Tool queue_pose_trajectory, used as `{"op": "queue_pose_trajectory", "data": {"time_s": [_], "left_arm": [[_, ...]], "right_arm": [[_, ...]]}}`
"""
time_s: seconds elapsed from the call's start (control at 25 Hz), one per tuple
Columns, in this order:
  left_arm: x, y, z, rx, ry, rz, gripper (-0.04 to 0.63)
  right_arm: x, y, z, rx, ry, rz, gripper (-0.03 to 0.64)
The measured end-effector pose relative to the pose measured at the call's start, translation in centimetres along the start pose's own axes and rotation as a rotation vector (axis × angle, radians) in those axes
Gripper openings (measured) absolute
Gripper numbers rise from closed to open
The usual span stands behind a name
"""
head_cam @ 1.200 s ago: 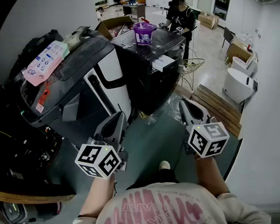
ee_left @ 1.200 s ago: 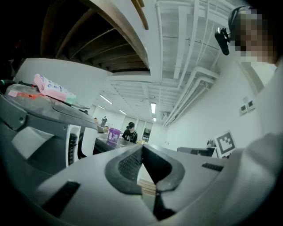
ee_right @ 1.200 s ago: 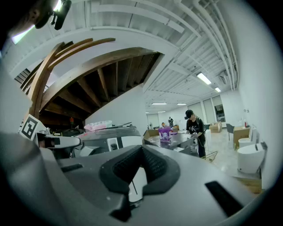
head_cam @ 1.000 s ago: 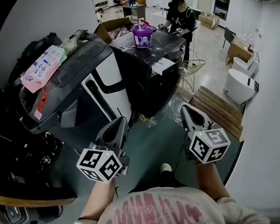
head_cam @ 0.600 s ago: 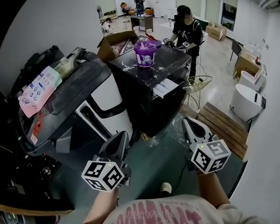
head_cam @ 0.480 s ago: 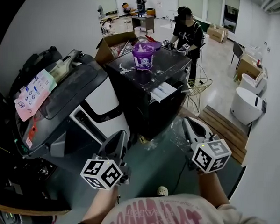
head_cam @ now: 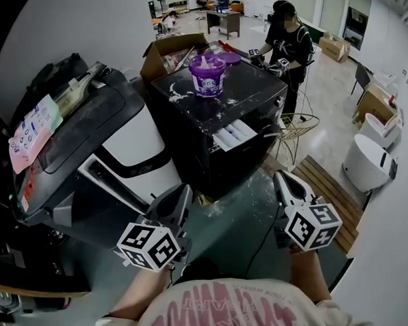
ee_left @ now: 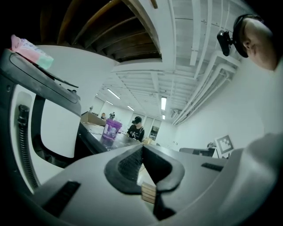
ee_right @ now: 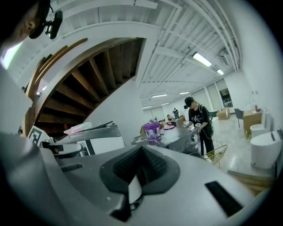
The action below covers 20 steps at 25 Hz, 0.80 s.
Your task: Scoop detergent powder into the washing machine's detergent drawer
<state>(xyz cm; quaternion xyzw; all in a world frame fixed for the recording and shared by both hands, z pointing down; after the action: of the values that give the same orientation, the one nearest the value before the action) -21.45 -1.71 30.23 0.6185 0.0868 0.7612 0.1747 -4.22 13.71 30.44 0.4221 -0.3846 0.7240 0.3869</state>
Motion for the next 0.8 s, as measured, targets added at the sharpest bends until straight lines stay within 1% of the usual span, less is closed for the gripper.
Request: {"op": "queue_pose_trajectory", "data": {"time_s": [0.12, 0.24, 0.32, 0.4, 0.48, 0.56, 0.72, 0.8], "left_arm": [[-0.3, 0.7, 0.8, -0.028, 0.003, -0.008, 0.002], [-1.2, 1.7, 2.7, -0.060, 0.001, -0.017, 0.002], [-1.8, 2.4, 4.4, -0.078, 0.009, -0.010, 0.002], [-2.2, 3.2, 6.4, -0.083, 0.021, -0.002, 0.002], [-2.6, 3.9, 8.7, -0.073, 0.027, -0.009, 0.002], [-3.6, 4.7, 10.8, -0.058, 0.026, -0.012, 0.002], [-7.2, 7.0, 14.6, -0.050, -0.001, 0.015, 0.002], [-9.1, 8.3, 16.2, -0.046, -0.016, 0.017, 0.002]], "right_arm": [[-0.5, -1.4, 0.9, -0.039, -0.007, 0.044, -0.002], [-0.2, -3.3, 2.1, -0.025, 0.019, 0.061, -0.002], [0.2, -4.5, 3.2, -0.017, 0.051, 0.076, -0.002], [0.3, -5.6, 4.5, -0.011, 0.077, 0.084, -0.002], [-0.2, -6.7, 5.9, 0.000, 0.090, 0.082, -0.002], [-1.6, -7.4, 7.6, -0.011, 0.081, 0.081, -0.002], [-6.6, -7.6, 11.8, -0.076, 0.001, 0.053, -0.002], [-8.8, -7.7, 14.1, -0.093, -0.013, 0.033, -0.002]]}}
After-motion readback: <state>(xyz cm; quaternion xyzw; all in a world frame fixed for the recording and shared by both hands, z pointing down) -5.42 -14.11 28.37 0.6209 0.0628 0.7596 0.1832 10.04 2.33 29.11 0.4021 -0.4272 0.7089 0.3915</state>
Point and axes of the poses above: the fingertips, and each gripper's own axes: z forward along the fingers, y to its left, x out of its underside, the point moved 1 cm from there along -z, backward along the fingers, and after that the axes turned 12 degrees about y, right-handed, at the moved point
